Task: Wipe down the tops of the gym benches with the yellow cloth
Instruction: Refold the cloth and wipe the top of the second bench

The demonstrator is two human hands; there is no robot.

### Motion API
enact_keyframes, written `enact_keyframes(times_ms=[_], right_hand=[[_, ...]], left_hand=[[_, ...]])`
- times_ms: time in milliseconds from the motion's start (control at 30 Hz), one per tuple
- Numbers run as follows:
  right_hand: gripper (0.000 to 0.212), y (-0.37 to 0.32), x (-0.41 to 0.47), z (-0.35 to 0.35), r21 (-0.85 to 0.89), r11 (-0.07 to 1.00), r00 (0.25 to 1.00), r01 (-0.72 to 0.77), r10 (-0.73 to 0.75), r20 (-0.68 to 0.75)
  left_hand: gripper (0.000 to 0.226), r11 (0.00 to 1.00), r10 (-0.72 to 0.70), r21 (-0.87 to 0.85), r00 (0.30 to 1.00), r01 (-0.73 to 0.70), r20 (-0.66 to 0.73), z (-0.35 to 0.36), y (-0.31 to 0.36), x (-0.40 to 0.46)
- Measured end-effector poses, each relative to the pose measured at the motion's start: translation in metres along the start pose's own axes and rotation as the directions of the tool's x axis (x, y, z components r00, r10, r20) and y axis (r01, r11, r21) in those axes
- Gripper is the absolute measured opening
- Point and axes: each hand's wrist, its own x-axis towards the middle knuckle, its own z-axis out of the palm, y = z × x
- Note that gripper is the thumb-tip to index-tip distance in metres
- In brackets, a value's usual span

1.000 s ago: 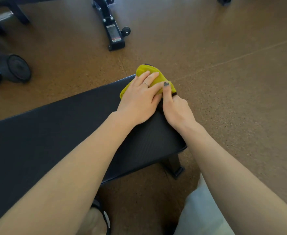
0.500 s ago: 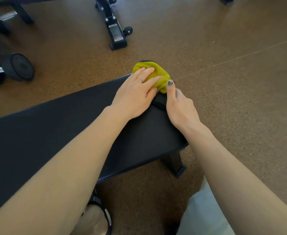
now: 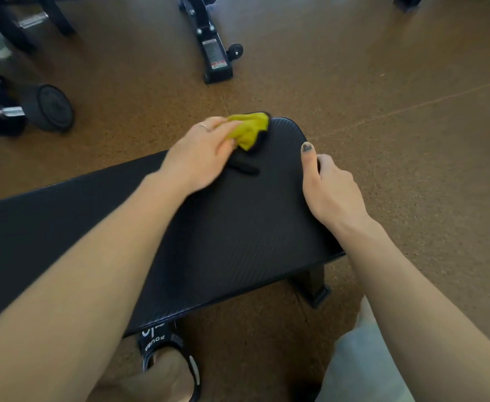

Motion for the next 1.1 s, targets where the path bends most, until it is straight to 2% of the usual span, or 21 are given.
enact_keyframes(times_ms=[67, 100, 300, 433, 600, 767, 900, 1000, 1100], right_hand=[[0.072, -0.001, 0.000, -0.001, -0.019, 1.000, 1.000, 0.001, -0.001, -0.004], [0.072, -0.002, 0.000, -0.001, -0.028, 1.000, 1.000, 0.003, -0.004, -0.009], [0.075, -0.001, 0.003, -0.001, -0.032, 0.999, 1.000, 0.012, -0.012, 0.002], [0.075, -0.002, 0.003, -0.001, -0.036, 0.999, 1.000, 0.023, -0.023, -0.001], [0.071, -0.003, 0.006, -0.002, -0.025, 0.999, 0.999, 0.036, -0.036, -0.004], [0.075, -0.001, 0.009, -0.004, 0.056, 0.998, 1.000, 0.019, -0.020, 0.017], [0.077, -0.005, 0.008, -0.009, 0.121, 0.993, 0.996, -0.015, 0.004, 0.084], [0.080, -0.005, 0.007, -0.012, 0.185, 0.981, 0.991, -0.064, 0.040, 0.131], [0.080, 0.002, 0.003, -0.017, 0.324, 0.937, 0.990, -0.129, 0.103, 0.099]], left_hand=[[0.035, 0.979, -0.200, -0.022, 0.979, 0.201, 0.027, -0.010, -0.019, -0.005], [0.033, 0.970, -0.244, -0.012, 0.970, 0.244, 0.000, -0.013, -0.023, -0.014], [0.037, 0.963, -0.244, 0.057, 0.943, 0.263, -0.228, 0.003, -0.008, -0.049], [0.046, 0.969, -0.239, 0.001, 0.939, 0.247, -0.248, 0.014, -0.003, -0.053], [0.040, 0.997, -0.077, -0.022, 0.982, 0.075, -0.170, 0.020, 0.033, 0.012], [0.043, 0.998, 0.070, 0.011, 0.980, -0.070, -0.187, 0.039, 0.058, 0.038], [0.042, 0.987, 0.163, 0.023, 0.967, -0.162, -0.194, 0.039, 0.057, 0.044], [0.032, 0.943, 0.333, 0.057, 0.932, -0.328, -0.146, 0.049, 0.081, 0.057], [0.031, 0.884, 0.468, 0.057, 0.880, -0.465, -0.075, 0.063, 0.108, 0.055]])
